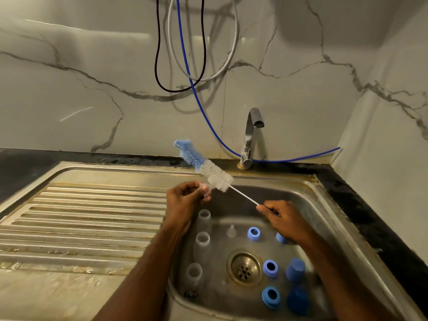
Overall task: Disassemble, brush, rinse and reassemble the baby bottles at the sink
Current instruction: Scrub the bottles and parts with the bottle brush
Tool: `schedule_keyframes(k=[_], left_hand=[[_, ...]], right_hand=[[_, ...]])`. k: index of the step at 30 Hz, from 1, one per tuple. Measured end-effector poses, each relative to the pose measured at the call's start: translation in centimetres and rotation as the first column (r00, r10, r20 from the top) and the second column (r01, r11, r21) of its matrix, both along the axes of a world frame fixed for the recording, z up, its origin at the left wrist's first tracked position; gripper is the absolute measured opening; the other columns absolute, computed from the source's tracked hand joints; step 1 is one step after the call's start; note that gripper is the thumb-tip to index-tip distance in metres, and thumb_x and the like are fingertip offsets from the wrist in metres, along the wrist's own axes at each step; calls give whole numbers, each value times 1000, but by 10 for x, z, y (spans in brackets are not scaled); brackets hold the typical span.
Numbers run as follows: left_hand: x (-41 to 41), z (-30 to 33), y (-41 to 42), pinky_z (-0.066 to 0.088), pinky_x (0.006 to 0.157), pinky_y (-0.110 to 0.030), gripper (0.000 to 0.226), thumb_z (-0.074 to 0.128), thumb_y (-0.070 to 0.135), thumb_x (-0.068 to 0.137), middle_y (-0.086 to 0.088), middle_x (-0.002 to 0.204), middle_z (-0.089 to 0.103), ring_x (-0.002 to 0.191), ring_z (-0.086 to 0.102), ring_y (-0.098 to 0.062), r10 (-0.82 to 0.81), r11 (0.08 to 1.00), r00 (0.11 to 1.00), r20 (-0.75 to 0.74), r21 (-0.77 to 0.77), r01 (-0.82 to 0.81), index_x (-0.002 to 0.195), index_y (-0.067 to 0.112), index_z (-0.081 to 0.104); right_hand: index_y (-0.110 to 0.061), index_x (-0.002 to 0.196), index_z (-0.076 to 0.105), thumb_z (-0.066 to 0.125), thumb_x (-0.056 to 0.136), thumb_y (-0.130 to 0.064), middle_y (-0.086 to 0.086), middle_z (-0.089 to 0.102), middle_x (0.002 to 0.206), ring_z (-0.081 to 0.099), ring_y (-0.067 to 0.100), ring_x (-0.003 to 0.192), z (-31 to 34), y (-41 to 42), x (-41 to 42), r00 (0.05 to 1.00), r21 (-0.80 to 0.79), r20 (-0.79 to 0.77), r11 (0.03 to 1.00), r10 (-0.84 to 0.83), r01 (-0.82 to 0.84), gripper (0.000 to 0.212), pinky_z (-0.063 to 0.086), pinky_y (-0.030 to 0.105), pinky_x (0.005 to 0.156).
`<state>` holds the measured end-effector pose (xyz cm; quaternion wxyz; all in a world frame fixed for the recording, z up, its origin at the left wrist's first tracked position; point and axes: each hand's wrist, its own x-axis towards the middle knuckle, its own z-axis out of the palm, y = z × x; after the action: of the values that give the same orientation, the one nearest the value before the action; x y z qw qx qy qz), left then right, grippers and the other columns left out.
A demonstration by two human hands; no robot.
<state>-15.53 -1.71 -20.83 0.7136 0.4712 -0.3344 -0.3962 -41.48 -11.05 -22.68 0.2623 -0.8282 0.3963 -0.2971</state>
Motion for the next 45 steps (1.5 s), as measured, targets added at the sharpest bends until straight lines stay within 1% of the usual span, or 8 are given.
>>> schedule_keyframes(k=[3, 9, 12, 15, 20, 28, 35, 45], left_hand=[[-17, -5, -5, 56, 83, -46, 20, 75, 9, 84, -24, 89, 72, 80, 67, -33, -70, 997, 996, 48, 11, 70, 97, -6, 69], [-3, 3, 0, 63, 79, -35, 17, 70, 3, 85, -17, 95, 74, 85, 74, -27, 71, 997, 944, -323, 33, -63, 101, -3, 69], [-17, 3, -2, 63, 82, -37, 25, 74, 6, 80, -20, 98, 74, 89, 74, -29, 40, 999, 952, -303, 43, -28, 102, -3, 67], [-31, 2, -5, 63, 83, -36, 20, 75, 5, 82, -20, 97, 74, 90, 74, -30, 30, 999, 957, -287, 24, -24, 99, -1, 68], [-3, 2, -7, 63, 82, -37, 17, 68, 1, 88, -19, 104, 74, 95, 75, -26, 201, 978, 876, -438, 47, -201, 104, -2, 65], [-23, 1, -8, 60, 87, -41, 21, 73, 0, 82, -14, 97, 77, 97, 74, -31, 115, 993, 978, -173, 13, -115, 102, 6, 69], [-8, 2, -8, 62, 84, -37, 21, 58, -6, 91, -15, 106, 76, 99, 74, -27, -42, 999, 912, -409, -17, 38, 108, 3, 66], [-20, -3, -10, 61, 89, -37, 24, 58, -2, 94, -24, 111, 71, 96, 73, -28, -139, 990, 957, -254, -46, 132, 117, -6, 63]], right_hand=[[-14, 64, 54, 56, 100, -37, 1, 48, 55, 45, 7, 53, -2, 6, 18, 1000, -32, 3, 999, 23, -23, 43, 42, 36, 57], [-17, 63, 53, 57, 100, -35, -6, 46, 54, 43, 4, 51, -2, -1, 5, 1000, 12, 15, 1000, -3, 3, 41, 42, 35, 56], [-14, 64, 54, 58, 100, -32, -5, 45, 53, 45, 5, 50, -3, 11, 23, 999, -17, 36, 1000, 8, -8, 40, 39, 21, 52], [-14, 65, 52, 56, 100, -37, 1, 46, 53, 49, 16, 51, -9, 18, 44, 996, -95, 80, 995, -32, 40, 42, 43, 29, 51], [-7, 64, 54, 58, 100, -33, 3, 49, 54, 45, 6, 51, -7, 11, 27, 999, 58, 29, 997, 40, -41, 45, 41, 28, 56], [-12, 63, 53, 56, 100, -36, 3, 49, 53, 44, 6, 50, -7, 15, 39, 999, -20, 30, 999, -30, 31, 45, 43, 31, 54], [-17, 61, 55, 57, 100, -34, -7, 47, 52, 44, 2, 51, 0, 4, 9, 999, 80, -39, 997, 25, -21, 43, 38, 20, 55], [-15, 62, 54, 54, 102, -34, -7, 45, 52, 39, 4, 49, 4, 34, 50, 980, 311, 198, 946, 29, -91, 44, 35, 18, 52]])
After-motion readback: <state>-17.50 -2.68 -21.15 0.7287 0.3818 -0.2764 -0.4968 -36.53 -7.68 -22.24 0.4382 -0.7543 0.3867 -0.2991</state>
